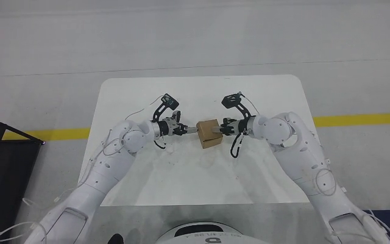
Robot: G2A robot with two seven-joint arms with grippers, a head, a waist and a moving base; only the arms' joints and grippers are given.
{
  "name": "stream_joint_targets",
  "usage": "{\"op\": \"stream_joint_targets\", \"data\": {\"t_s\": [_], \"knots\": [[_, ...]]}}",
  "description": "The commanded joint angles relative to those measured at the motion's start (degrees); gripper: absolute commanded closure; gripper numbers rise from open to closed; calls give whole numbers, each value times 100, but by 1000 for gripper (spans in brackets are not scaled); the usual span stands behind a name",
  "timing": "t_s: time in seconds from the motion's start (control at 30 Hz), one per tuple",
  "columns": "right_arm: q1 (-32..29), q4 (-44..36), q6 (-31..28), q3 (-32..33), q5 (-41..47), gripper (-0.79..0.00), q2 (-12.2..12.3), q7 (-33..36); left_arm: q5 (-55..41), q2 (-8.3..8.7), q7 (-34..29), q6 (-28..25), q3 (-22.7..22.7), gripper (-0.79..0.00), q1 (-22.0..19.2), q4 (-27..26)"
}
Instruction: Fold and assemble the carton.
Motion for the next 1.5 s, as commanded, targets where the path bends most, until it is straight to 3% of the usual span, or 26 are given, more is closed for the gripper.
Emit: {"op": "stream_joint_targets", "data": {"t_s": [0.0,0.2,0.43,1.07,1.3,1.47], "knots": [[16,8,7,-25,0,-486,-1,3,-26,-17,22,-10,38,-785,-33,32],[39,12,18,-62,18,-480,5,3,-60,-43,28,-6,88,-785,-82,61],[32,-15,-9,-56,93,-554,18,-42,-104,-55,44,-62,111,-785,-77,35],[20,-129,31,-158,47,-440,53,5,-148,-108,10,70,210,-785,-127,70],[-1,-164,31,-147,74,-480,65,-97,-179,-84,36,-3,110,-785,-103,67],[-22,-1,-178,-17,516,-388,81,-97,-158,-78,47,17,89,-785,-72,64]]}}
